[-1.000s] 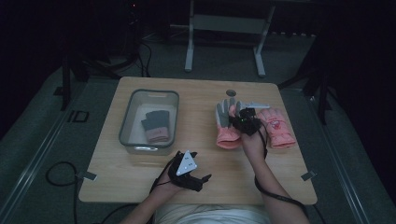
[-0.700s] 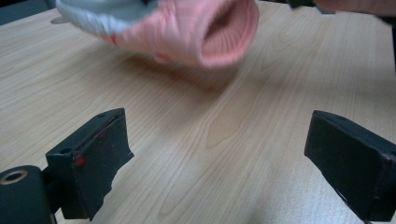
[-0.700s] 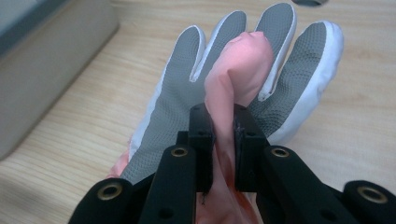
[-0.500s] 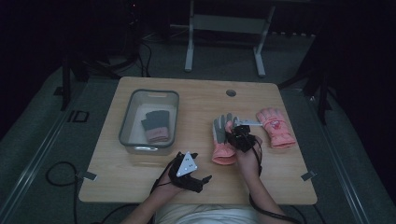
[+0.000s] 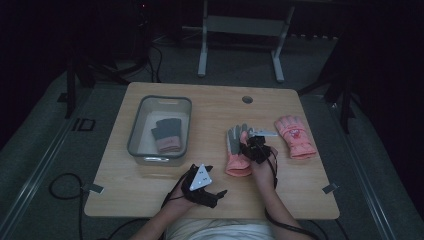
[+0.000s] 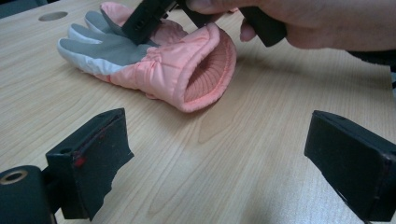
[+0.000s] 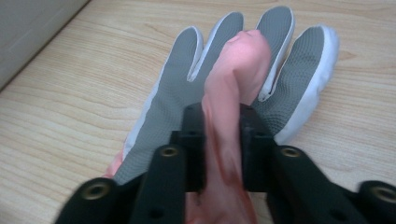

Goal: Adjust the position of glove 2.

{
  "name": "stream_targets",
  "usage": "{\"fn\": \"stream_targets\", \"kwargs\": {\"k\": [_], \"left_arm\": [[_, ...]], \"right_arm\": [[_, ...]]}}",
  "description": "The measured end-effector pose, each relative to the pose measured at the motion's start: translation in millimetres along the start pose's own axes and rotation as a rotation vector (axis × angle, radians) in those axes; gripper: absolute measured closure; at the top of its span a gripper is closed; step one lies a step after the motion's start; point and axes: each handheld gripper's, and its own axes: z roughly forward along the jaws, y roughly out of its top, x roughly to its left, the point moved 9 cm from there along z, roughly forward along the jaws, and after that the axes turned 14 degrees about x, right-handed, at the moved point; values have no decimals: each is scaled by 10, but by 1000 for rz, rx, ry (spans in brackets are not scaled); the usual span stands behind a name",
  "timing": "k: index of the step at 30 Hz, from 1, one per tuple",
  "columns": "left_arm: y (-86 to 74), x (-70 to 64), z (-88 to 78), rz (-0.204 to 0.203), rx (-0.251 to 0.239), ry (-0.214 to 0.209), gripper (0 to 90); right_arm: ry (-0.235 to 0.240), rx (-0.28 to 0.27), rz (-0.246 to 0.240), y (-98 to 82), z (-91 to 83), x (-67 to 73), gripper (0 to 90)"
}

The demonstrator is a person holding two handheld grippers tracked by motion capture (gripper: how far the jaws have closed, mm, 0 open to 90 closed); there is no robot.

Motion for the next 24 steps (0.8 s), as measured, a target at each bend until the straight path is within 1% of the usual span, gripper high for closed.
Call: {"fn": "stream_targets", "kwargs": {"k": [1, 3, 5, 7, 9, 11, 13, 14, 16, 18, 19, 20, 21, 23, 24], "left_arm": [[0, -1, 0, 0, -1, -3, 61], [-2, 2, 2, -2, 2, -4, 61], [-3, -1, 2, -1, 2, -8, 61], [-1, -6, 1, 1, 0, -8, 61], [-1, -15, 4, 0, 0, -15, 61], [0, -21, 8, 1, 1, -16, 61], [2, -24, 7, 1, -1, -18, 61], [3, -24, 5, 2, 0, -19, 61], [6, -25, 0, 2, -4, -21, 61], [6, -24, -1, 3, -4, -21, 61], [6, -24, -1, 3, -4, -21, 61], [6, -24, -2, 4, -5, -22, 61], [5, -25, 0, 2, -3, -22, 61], [7, -24, 3, 1, -5, -24, 61], [8, -23, 5, 2, -5, -23, 61]], "right_arm": [[1, -2, 8, 6, -31, -11, 706], [8, -12, -7, 27, -108, -38, 667], [7, -19, -20, 45, -182, -70, 664], [9, -39, -34, 77, -302, -130, 654], [15, -55, -45, 111, -412, -194, 619], [34, -67, -53, 132, -525, -254, 599], [16, -85, -66, 148, -635, -342, 597], [14, -90, -75, 154, -673, -377, 594], [-14, -111, -91, 178, -780, -521, 593], [-39, -122, -111, 197, -845, -658, 593], [-57, -133, -140, 213, -886, -760, 598], [-74, -131, -165, 218, -904, -850, 601], [-95, -123, -172, 218, -913, -955, 608], [-99, -116, -176, 227, -924, -1162, 614], [-109, -110, -171, 229, -925, -1277, 614]]}}
